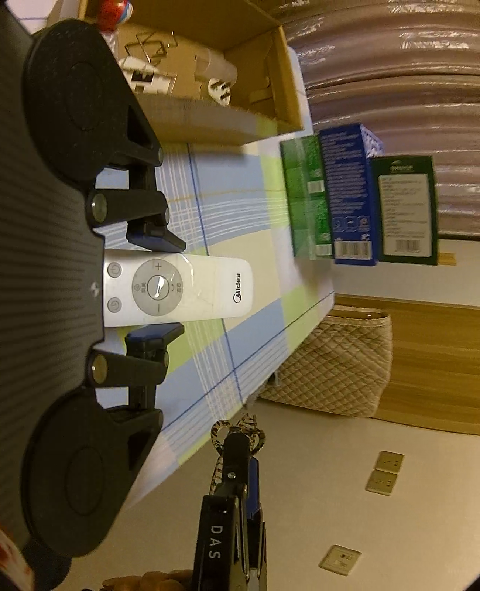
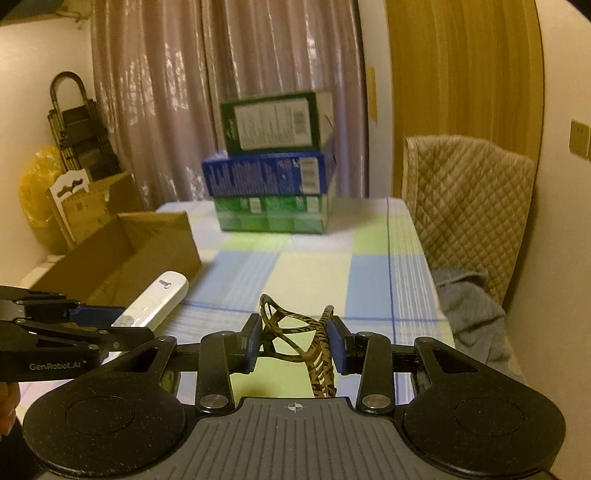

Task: Organize rigid objects
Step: 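Carry the white remote and the hair clip over the cardboard box with both grippers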

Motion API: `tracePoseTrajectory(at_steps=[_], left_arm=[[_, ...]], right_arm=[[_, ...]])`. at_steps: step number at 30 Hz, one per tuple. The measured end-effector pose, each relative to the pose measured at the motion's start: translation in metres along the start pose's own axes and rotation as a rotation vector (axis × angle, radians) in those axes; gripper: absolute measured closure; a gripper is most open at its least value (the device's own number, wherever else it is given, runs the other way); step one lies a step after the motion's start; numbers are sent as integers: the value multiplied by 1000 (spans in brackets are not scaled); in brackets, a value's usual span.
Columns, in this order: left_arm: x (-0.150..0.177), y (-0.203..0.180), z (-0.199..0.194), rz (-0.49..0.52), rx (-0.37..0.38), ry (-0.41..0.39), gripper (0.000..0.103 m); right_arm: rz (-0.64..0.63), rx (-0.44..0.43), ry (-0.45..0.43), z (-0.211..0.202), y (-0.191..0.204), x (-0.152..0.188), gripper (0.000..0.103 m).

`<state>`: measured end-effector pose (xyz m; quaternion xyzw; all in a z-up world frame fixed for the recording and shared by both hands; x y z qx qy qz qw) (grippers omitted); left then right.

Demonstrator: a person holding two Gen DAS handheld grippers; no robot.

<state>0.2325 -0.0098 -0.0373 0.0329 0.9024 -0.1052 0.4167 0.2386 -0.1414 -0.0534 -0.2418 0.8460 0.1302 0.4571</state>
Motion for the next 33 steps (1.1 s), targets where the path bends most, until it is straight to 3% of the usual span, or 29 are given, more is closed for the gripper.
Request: tracePoseTrajectory(at_steps=[13,33], left_arm=[[1,43,-71,-28,-38,-44,68],[23,106,-121,-78,-84,-46,68]], right_arm=[[-51,-42,-63,-35,80,-25,68],[-117,-154,-52,-30,178,-26,68]])
Point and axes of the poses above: each gripper's, at about its wrist camera, not at the fingertips, and z roughly the way its jaws point, y to its left, x to its underside, the point moved 10 cm from there along z, roughly the way its jaws point, and after that the axes turned 7 degrees about -z, right-handed, at the moved point
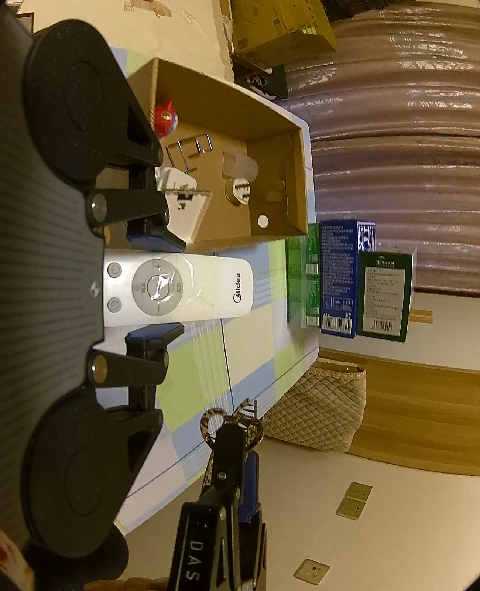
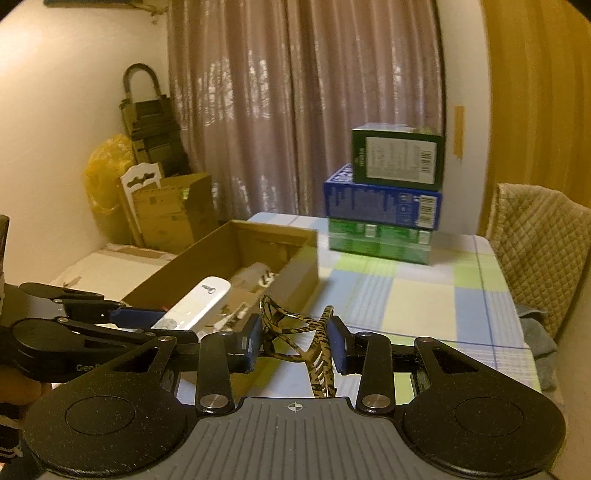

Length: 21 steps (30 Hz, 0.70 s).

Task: Organize rigid objects
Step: 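Carry the white remote and the hair clip over the cardboard box with both grippers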

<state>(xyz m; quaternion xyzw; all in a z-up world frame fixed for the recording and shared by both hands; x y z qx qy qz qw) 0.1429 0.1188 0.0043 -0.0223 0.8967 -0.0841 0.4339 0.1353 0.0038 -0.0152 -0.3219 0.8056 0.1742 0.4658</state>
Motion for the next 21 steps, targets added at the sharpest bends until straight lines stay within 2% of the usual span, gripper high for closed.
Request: tracePoseTrajectory(at_steps=[21], left_arm=[[6,94,-36,-70,-111,-1,68]], right_arm=[[-66,-147,21,49,92,-8,68]])
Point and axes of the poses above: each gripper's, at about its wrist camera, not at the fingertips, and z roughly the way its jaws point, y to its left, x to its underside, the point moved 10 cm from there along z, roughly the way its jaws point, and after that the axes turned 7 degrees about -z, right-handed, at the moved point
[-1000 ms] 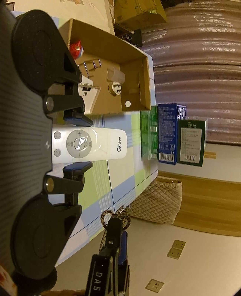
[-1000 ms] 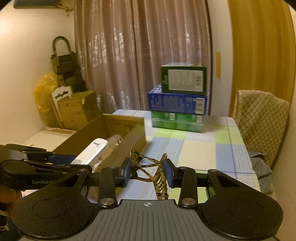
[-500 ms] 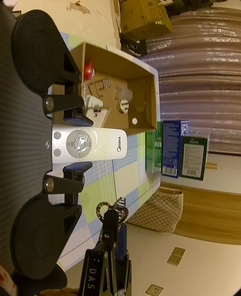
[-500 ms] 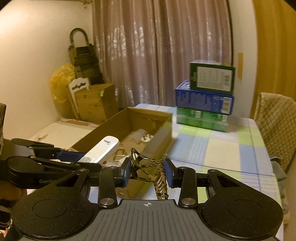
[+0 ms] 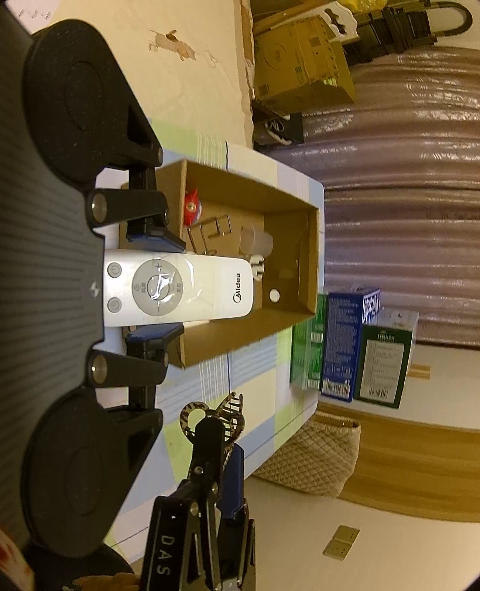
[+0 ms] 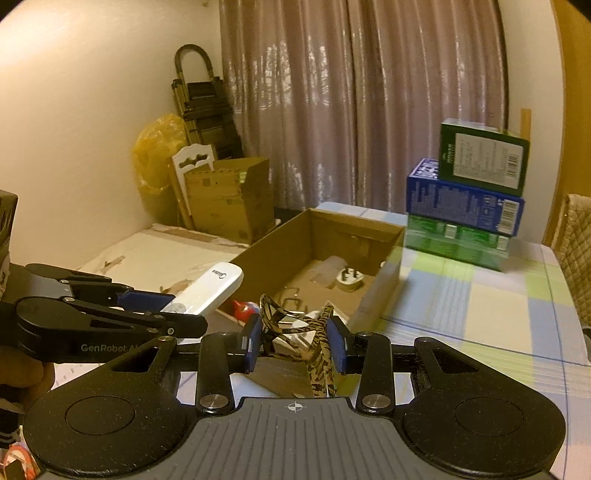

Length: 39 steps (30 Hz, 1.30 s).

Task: Organize rigid objects
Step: 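Carry the white remote and the hair clip over the cardboard box with both grippers, then lower the white remote into the box and open the left gripper while the right holds the clip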

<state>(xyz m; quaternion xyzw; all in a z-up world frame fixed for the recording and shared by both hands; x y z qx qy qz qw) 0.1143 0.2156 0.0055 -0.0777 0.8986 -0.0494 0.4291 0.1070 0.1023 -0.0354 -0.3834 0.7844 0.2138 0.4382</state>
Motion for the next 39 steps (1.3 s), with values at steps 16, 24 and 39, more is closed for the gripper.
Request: tracePoseTrajectory(at_steps=[16,24,39], left_arm=[[-11,30,14,-17,-18,15,68],[-17,37,24,-12,-22,26,68],[-36,43,53,0,0,44,68]], right_arm=[[-8,-28,31,36,11,-5,68],[-8,-33,41,53,10,-10,68],[-12,-19,62,85,-11,-20,68]])
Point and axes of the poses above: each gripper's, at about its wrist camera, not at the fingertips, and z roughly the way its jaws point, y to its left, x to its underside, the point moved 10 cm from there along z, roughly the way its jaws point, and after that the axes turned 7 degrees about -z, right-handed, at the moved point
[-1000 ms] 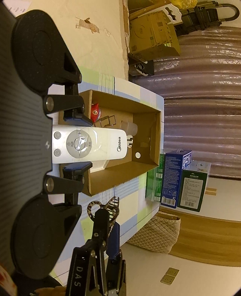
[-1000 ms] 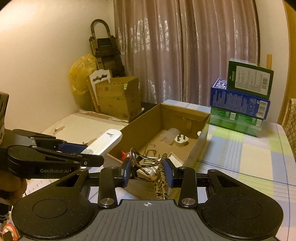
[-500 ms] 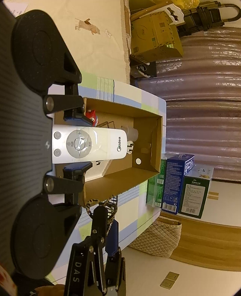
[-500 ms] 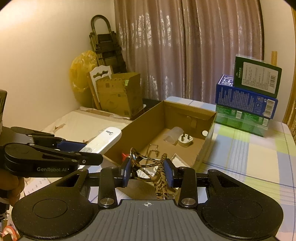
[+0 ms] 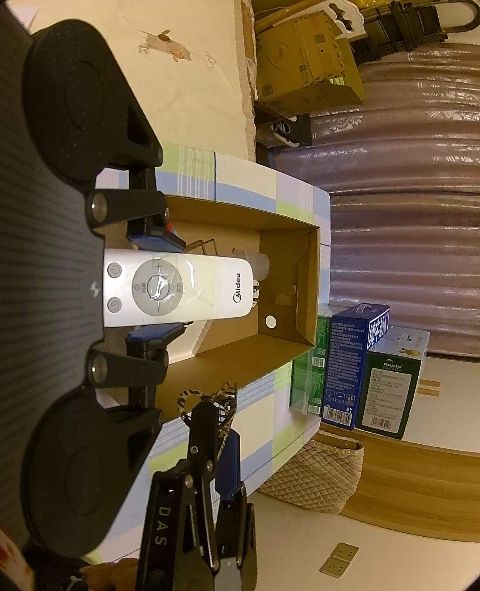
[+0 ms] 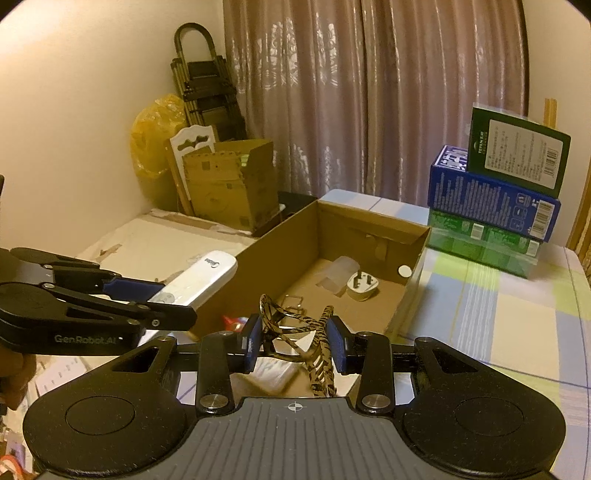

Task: Organize rigid objects
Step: 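Lower the white remote into the box and open the left gripper while the right holds the clip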

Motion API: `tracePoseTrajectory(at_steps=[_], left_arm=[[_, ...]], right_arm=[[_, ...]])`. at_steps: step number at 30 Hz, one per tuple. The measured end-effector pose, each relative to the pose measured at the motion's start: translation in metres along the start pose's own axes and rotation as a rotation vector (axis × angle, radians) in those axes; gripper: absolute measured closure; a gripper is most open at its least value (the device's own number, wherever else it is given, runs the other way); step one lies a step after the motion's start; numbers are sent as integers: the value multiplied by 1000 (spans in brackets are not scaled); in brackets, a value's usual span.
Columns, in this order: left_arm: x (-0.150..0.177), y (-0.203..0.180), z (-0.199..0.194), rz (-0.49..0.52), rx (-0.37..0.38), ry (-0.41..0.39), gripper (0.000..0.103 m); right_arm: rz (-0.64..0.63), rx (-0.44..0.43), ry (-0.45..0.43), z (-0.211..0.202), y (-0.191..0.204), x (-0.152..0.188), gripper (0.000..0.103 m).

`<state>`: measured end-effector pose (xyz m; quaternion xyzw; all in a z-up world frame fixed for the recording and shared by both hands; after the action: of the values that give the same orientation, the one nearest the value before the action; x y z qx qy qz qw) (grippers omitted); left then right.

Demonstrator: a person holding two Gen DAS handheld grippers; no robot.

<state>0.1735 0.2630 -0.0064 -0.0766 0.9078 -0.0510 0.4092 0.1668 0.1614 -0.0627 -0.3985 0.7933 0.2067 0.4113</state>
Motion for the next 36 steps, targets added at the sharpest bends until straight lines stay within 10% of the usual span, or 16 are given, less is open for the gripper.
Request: tracePoseTrajectory(at_steps=[36], left_arm=[[-57,9,120,64,-3,118,68]], right_arm=[[-54,34,104,104,-62,-23,68]])
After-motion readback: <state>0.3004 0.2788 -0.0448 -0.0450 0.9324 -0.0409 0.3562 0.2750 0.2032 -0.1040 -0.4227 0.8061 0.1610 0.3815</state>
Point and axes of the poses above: each gripper's, at about its wrist camera, not at the fingertips, and z roughly the way its jaws point, y to its left, x to its underside, the point moved 10 cm from there along z, roughly the way its jaws point, and after that the axes turned 7 degrees about -z, right-handed, at the moved point
